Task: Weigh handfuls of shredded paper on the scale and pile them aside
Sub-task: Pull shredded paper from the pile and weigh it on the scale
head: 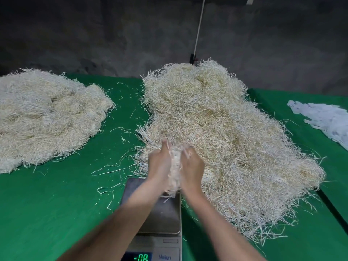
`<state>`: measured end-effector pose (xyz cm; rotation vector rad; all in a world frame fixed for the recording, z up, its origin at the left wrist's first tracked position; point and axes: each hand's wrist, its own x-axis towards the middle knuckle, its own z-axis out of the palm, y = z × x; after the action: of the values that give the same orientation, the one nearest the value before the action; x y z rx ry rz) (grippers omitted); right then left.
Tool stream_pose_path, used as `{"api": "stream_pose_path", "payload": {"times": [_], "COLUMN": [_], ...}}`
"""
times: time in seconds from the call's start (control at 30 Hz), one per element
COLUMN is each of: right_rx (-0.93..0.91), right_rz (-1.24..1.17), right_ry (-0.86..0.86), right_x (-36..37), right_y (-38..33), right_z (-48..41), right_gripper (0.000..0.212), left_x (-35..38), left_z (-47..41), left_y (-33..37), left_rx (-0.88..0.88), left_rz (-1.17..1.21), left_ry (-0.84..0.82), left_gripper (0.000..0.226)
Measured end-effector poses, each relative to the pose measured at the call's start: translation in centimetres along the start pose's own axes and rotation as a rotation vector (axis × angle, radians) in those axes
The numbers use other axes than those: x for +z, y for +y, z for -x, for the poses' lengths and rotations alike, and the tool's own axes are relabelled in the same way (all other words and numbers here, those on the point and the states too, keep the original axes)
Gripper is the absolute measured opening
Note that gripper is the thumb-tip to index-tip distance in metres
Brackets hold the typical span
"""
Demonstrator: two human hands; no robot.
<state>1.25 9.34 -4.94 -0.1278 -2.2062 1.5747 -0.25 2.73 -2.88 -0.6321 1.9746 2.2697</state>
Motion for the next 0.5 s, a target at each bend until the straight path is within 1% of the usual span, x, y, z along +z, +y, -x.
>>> {"api": "stream_pose_path", "payload": {"times": [0.07,0.1,0.17,0.2,0.23,0.27,0.3,0.33,0.37,0.4,0.47,0.5], "right_rx": [-0.033,-0.017,0.107,0.161,0.205,0.23,0.205,0.128,0.054,0.034,0.033,0.036], "right_rz": [0.061,0.063,-0.008,-0.078,-0.146,-0.16,-0.112,-0.018,0.064,0.096,0.054,0.025], "right_ry": [-0.059,-0.084,-0.091,-0.062,-0.026,-0.009,-0.007,-0.02,-0.042,-0.06,-0.066,-0.075], "right_x": [1.4,1.2,-0.2,-1.1,-1.3,-1.0,-0.1,0.9,1.3,1.2,0.2,-0.4], "right_y": [-0.4,-0.3,-0.2,-0.2,-0.2,-0.4,-0.5,-0.6,-0.4,-0.1,0.5,0.8], "right_z": [2.1,1.8,-0.6,-1.5,-1.5,-0.8,0.3,1.4,2.0,1.9,0.4,-0.2], "right_gripper": [0.033,0.035,0.039,0.038,0.036,0.034,0.034,0.034,0.033,0.034,0.037,0.037], "left_x": [-0.4,-0.3,0.2,0.5,0.6,0.6,0.5,0.2,-0.1,-0.2,-0.1,-0.1], "left_z": [-0.8,-0.7,0.4,0.8,1.1,0.8,0.1,-0.6,-1.0,-1.0,-0.4,-0.2], "left_y": [1.4,1.2,-0.4,-0.9,-1.0,-0.6,-0.2,0.1,0.2,-0.1,-1.1,-1.5], "left_rx": [0.079,0.077,-0.012,-0.058,-0.077,-0.054,-0.018,0.018,0.025,0.02,-0.066,-0.119], "left_rz": [0.033,0.02,-0.031,-0.002,0.017,-0.005,-0.035,-0.012,0.02,0.031,-0.046,-0.048], "left_ry": [0.072,0.083,0.03,-0.017,-0.043,-0.031,0.009,0.039,0.036,0.009,-0.085,-0.096], "left_gripper": [0.046,0.045,0.041,0.04,0.039,0.038,0.037,0.037,0.037,0.036,0.032,0.036]}}
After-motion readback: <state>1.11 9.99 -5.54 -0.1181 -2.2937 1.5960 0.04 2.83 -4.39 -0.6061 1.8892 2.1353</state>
